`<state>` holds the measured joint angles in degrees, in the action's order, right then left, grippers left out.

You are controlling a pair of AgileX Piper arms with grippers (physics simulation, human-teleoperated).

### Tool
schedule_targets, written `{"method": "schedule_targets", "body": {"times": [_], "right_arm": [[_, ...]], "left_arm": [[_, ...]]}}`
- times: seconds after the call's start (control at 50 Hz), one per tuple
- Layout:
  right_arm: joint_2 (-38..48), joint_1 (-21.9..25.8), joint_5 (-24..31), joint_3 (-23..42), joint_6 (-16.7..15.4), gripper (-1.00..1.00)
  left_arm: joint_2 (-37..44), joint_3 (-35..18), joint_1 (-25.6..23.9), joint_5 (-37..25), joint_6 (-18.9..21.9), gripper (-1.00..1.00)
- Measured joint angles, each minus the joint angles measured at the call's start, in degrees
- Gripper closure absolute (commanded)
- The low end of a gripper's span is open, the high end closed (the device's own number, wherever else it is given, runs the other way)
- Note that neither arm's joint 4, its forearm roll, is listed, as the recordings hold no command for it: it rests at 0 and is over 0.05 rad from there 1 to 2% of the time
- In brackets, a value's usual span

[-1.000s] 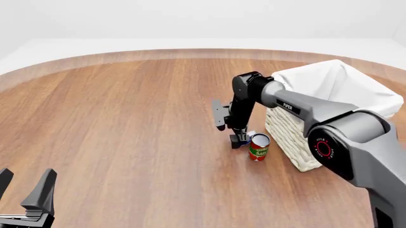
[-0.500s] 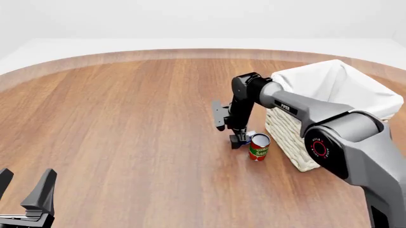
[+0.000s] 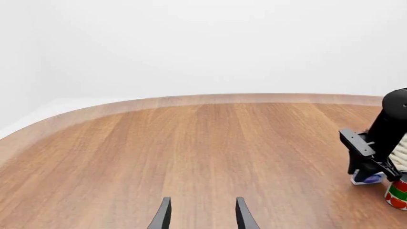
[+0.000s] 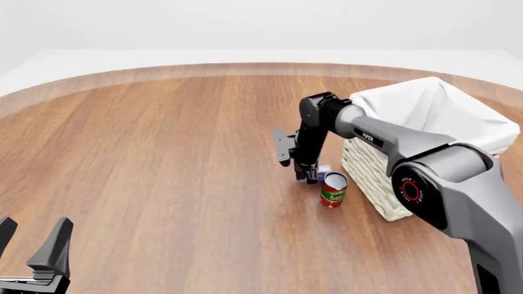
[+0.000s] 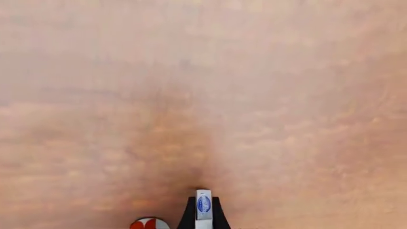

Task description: Pick up the alphabet soup and the cream cheese box, and put them in the basket.

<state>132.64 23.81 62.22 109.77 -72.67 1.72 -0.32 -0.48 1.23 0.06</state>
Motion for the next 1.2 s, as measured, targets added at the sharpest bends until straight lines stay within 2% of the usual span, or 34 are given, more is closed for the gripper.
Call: {"method": "schedule_targets", "body": {"times": [0.5,1.2], "right_arm": [[-1.1,1.1,-1.9,6.7,-0.1,1.00],[-12.3,3.3,-2.8,8.2,3.0,1.00]], "left_arm": [[0.0,0.0,0.0,0.0,0.0,-1.00],[0.0,0.0,0.0,0.0,0.0,-1.00]]}}
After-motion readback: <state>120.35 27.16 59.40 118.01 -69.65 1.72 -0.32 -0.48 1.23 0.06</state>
